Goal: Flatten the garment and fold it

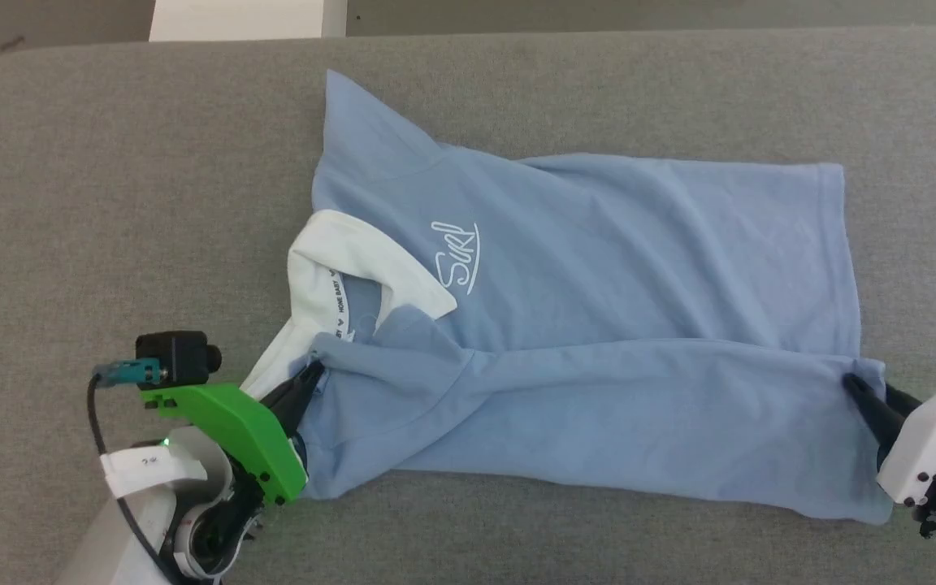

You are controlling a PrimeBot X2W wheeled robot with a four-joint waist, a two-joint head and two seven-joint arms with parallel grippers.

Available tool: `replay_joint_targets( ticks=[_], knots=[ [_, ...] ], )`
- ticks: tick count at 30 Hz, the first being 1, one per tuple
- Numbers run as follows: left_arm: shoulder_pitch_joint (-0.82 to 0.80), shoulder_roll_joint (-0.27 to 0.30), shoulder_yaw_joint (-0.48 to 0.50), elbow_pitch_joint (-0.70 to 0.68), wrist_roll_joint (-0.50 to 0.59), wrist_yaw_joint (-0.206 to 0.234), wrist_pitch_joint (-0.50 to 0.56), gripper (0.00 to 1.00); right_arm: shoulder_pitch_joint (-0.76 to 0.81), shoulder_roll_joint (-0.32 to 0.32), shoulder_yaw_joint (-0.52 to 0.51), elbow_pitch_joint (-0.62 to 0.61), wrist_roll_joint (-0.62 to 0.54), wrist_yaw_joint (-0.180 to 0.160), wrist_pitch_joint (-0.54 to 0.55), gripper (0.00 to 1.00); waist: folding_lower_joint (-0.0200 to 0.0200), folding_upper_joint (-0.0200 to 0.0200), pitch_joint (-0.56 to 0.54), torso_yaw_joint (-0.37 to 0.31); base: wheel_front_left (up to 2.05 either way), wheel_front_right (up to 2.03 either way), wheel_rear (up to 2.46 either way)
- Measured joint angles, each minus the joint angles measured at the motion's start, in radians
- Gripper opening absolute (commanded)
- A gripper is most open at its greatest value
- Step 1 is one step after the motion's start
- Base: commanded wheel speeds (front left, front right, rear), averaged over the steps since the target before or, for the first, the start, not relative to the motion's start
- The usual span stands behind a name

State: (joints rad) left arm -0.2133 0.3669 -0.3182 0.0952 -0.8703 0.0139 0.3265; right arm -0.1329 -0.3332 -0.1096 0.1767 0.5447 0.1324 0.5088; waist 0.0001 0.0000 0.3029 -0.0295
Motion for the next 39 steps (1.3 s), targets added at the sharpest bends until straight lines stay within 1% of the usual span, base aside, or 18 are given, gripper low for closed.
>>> replay_joint_targets(
  ticks=[4,9,11,13,16,18,19,21,24,26,27,32,36,39],
  knots=[
    [0.051,-0.004,0.024,-0.061,-0.04,0.001,-0.015,1.0,0.015,-0.011,0.004,-0.058,0.034,0.0,0.001,1.0,0.0,0.0,-0.029,0.001,0.0,0.0,0.0],
    [0.142,-0.002,0.067,-0.183,-0.043,0.013,-0.087,1.0,0.093,-0.016,-0.047,-0.198,0.056,0.0,-0.006,1.0,0.0,0.0,-0.081,0.007,0.0,0.0,0.0],
    [0.168,-0.001,0.092,-0.23,-0.028,0.022,-0.143,1.0,0.123,-0.007,-0.087,-0.264,0.042,0.0,-0.042,1.0,0.0,0.0,-0.101,0.01,0.0,0.0,0.0],
    [0.193,-0.006,0.123,-0.274,0.017,0.042,-0.24,1.0,0.148,0.009,-0.127,-0.333,-0.008,0.0,-0.116,1.0,0.0,0.0,-0.123,0.015,0.0,0.0,0.0],
    [0.224,-0.027,0.162,-0.308,0.098,0.062,-0.391,1.0,0.17,0.06,-0.168,-0.401,-0.103,0.0,-0.237,1.0,0.0,0.0,-0.148,0.023,0.0,0.0,0.0],
    [0.247,-0.052,0.169,-0.318,0.123,0.058,-0.482,1.0,0.189,0.115,-0.181,-0.423,-0.151,0.0,-0.313,1.0,0.0,0.0,-0.162,0.027,0.0,0.0,0.0],
    [0.261,-0.064,0.17,-0.32,0.149,0.051,-0.53,1.0,0.201,0.146,-0.179,-0.426,-0.176,0.0,-0.35,1.0,0.0,0.0,-0.169,0.03,0.0,0.0,0.0],
    [0.284,-0.097,0.179,-0.323,0.186,0.03,-0.573,1.0,0.229,0.202,-0.175,-0.425,-0.228,0.0,-0.425,1.0,0.0,0.0,-0.182,0.033,0.0,0.0,0.0],
    [0.324,-0.149,0.183,-0.3,0.24,0.011,-0.581,1.0,0.271,0.242,-0.157,-0.404,-0.3,0.0,-0.509,1.0,0.0,0.0,-0.198,0.034,0.0,0.0,0.0],
    [0.352,-0.191,0.199,-0.287,0.275,-0.001,-0.581,1.0,0.295,0.261,-0.143,-0.37,-0.319,0.0,-0.546,1.0,0.0,0.0,-0.208,0.034,0.0,0.0,0.0],
    [0.384,-0.233,0.216,-0.275,0.348,-0.026,-0.583,1.0,0.324,0.275,-0.129,-0.321,-0.347,0.0,-0.587,1.0,0.0,0.0,-0.222,0.033,0.0,0.0,0.0],
    [0.444,-0.279,0.237,-0.24,0.42,-0.056,-0.583,1.0,0.344,0.28,-0.116,-0.257,-0.355,0.0,-0.646,1.0,-0.0001,0.0,-0.247,0.034,0.0,0.0,0.0],
    [0.466,-0.295,0.248,-0.219,0.439,-0.062,-0.584,1.0,0.348,0.281,-0.112,-0.228,-0.345,0.0,-0.673,1.0,0.0,0.0,-0.261,0.036,0.0,0.0,0.0],
    [0.466,-0.297,0.241,-0.201,0.469,-0.067,-0.583,1.0,0.349,0.281,-0.113,-0.219,-0.345,0.0,-0.677,1.0,0.0,0.0,-0.265,0.04,0.0,0.0,0.0]
  ],
)
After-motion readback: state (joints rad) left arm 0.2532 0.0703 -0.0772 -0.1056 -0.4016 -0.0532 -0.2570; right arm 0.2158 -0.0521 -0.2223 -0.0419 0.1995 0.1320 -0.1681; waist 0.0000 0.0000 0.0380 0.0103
